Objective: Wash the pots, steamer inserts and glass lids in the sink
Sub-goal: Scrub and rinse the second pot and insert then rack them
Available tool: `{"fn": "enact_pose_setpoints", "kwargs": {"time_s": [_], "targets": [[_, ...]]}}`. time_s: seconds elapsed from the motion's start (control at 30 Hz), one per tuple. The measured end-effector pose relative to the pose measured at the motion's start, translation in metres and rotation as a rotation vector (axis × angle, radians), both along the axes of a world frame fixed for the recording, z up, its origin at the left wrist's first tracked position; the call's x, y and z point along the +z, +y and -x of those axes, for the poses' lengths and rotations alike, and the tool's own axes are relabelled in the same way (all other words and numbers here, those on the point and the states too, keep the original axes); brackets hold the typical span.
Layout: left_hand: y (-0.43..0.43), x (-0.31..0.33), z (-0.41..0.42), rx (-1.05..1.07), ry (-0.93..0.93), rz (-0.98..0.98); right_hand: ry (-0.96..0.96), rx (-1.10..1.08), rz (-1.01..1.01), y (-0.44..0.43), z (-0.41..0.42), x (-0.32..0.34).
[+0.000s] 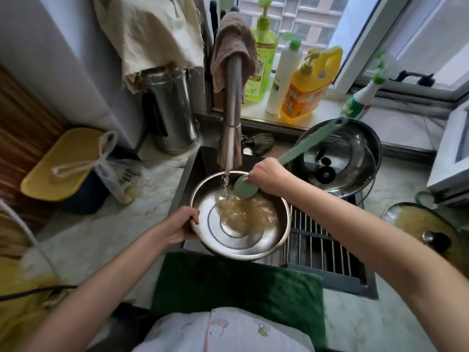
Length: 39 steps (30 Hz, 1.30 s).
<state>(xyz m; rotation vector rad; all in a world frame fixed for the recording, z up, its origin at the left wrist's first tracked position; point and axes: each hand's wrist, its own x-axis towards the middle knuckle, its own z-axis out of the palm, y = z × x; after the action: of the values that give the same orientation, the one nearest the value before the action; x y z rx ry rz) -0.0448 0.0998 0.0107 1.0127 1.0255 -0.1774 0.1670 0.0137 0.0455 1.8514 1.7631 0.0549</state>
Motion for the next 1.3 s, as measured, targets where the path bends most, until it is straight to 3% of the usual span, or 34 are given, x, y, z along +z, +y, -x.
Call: {"fn": "enact_pose_setpoints", "kwargs": {"time_s": [0.1, 0.2, 0.3, 0.4, 0.53, 0.6, 0.67, 0.87, 1.07, 1.2, 1.3], "targets": [[0.005, 0.001, 0.003, -0.041, 0.009, 0.011, 0.117, 0.293, 0.025, 0.0, -0.001, -0.008], [0.013, 0.002, 0.0, -0.029, 0.002, 0.069, 0.356, 0.542, -0.175, 0.001, 0.005, -0.025], [0.02, -0.004, 0.0, -0.079, 0.015, 0.106, 0.322, 0.766, -0.373, 0.009, 0.009, -0.03], [0.018, -0.001, 0.0, -0.115, 0.05, 0.125, 0.249, 0.738, -0.355, 0.015, -0.005, -0.028], [0.024, 0.0, 0.002, -0.099, 0.088, 0.058, 0.127, 0.393, -0.012, 0.014, -0.025, -0.015], [0.028, 0.0, 0.001, -0.117, 0.092, 0.03, 0.109, 0.359, 0.004, 0.012, -0.025, -0.014], [0.029, 0.001, -0.004, -0.139, 0.089, 0.015, 0.094, 0.391, -0.019, 0.014, -0.02, -0.019], [0.021, 0.006, -0.024, -0.235, 0.041, 0.073, 0.274, 0.813, -0.44, 0.023, -0.018, -0.033], [0.046, 0.002, -0.011, -0.254, 0.075, 0.031, 0.188, 0.523, -0.22, 0.017, -0.033, -0.041], [0.038, 0.005, -0.019, -0.333, 0.077, 0.052, 0.273, 0.741, -0.407, 0.03, -0.012, -0.031], [0.031, -0.002, -0.024, -0.313, 0.092, 0.074, 0.186, 0.853, -0.468, 0.035, -0.007, -0.026]]}}
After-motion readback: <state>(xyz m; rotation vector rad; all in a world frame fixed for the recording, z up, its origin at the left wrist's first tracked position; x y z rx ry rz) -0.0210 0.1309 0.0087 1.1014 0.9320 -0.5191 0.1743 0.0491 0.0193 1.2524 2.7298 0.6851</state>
